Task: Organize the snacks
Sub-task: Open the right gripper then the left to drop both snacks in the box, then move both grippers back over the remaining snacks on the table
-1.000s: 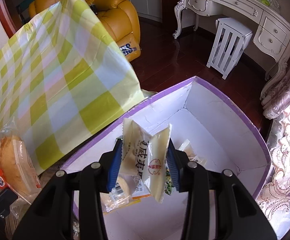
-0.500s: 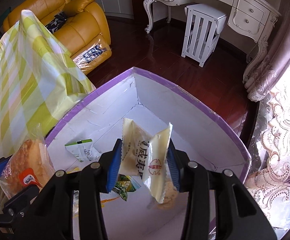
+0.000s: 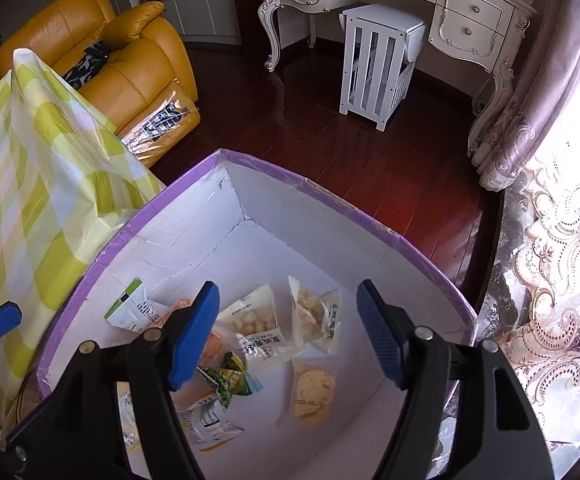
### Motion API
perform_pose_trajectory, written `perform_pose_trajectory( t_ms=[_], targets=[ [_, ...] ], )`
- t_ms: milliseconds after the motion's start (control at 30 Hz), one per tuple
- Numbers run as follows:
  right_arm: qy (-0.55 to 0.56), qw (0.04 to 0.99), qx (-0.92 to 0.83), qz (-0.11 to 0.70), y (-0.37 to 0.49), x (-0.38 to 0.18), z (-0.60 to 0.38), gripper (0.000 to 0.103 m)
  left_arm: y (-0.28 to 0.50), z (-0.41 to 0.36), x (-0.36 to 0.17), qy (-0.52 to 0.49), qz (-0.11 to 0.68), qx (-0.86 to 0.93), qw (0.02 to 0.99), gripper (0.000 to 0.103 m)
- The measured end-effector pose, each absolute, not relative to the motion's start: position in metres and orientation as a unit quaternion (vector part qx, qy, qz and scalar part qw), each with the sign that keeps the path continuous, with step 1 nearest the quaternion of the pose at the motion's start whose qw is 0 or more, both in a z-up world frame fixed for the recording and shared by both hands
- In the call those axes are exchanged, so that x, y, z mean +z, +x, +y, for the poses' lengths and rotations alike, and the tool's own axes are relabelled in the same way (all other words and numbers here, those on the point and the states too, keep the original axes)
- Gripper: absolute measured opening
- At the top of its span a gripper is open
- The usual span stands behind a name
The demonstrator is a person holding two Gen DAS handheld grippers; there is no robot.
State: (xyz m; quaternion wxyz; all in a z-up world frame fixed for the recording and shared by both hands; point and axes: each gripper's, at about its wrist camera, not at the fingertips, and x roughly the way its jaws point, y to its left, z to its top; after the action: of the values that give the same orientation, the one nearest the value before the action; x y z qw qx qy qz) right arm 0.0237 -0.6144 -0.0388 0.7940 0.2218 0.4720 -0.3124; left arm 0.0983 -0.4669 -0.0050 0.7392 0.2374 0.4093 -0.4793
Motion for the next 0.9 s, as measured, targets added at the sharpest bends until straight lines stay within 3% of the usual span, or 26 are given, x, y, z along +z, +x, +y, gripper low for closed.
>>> perform_pose_trajectory(
  t_ms=[900],
  targets=[
    [0.183,0.839,-0.204,0.471,0.065,0.004,-0.519,0.076,0.138,-0.349,0.027,0.112,0.407,-0.352,0.835,0.076]
  ],
)
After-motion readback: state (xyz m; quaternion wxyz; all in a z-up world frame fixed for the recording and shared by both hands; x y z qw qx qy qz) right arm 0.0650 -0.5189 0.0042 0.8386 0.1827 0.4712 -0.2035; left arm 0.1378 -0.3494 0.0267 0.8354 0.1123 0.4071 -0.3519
